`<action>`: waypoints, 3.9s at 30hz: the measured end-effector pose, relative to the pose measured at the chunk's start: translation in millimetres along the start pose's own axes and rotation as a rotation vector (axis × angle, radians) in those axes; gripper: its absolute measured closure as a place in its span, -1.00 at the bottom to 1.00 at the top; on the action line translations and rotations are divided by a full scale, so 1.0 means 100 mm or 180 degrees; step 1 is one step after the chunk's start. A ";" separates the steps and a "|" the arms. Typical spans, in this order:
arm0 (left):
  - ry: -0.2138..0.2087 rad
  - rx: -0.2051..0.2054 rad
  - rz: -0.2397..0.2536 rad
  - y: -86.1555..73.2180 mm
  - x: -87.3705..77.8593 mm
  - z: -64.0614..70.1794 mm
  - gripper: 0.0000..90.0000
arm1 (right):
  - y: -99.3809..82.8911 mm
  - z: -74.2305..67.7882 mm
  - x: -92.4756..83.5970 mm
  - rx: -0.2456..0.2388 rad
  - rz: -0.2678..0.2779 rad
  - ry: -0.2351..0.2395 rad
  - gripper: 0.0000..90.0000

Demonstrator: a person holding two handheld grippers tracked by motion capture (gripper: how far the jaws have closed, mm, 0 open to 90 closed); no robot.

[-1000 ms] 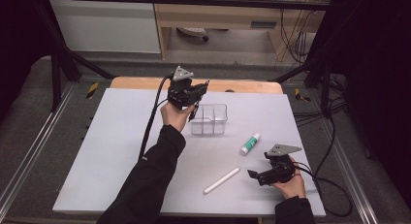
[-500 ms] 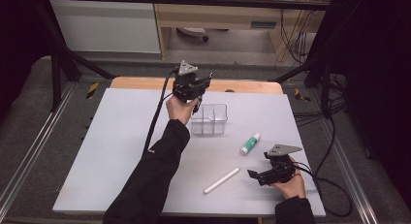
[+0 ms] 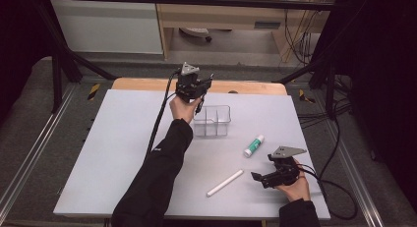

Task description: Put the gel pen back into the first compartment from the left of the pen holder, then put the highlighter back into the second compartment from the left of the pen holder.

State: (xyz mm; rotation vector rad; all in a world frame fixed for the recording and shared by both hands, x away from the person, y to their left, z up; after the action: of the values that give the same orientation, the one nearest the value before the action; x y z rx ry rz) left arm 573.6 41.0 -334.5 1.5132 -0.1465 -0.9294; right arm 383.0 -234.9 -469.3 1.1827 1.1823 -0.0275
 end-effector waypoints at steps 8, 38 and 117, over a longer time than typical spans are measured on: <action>-0.0034 0.0020 -0.0063 -0.15 0.07 -0.02 0.78 | 0.00 0.00 -0.01 0.0003 0.0003 -0.0006 -1.00; -0.0176 0.0156 -0.0476 -0.54 -0.07 -0.03 0.45 | -0.01 0.00 0.00 0.0004 -0.0004 0.0006 -1.00; -0.0664 0.0984 -0.1462 -1.78 -0.85 1.03 -0.84 | -0.01 0.01 0.00 0.0013 -0.0054 -0.0075 -1.00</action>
State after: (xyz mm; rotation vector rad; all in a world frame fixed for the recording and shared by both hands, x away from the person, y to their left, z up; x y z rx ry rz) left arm 378.4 47.4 -440.8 1.7694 -0.0962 -1.4869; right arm 383.2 -236.4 -470.2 1.1730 1.1719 -0.0566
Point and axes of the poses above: each handheld gripper's, and its own axes: x roughly forward along the jaws, y roughly out of its top, z roughly to its right, the point moved 4 cm from there along x, roughly forward along the jaws, and after that the axes turned 5 degrees about -z, right-handed, at the moved point
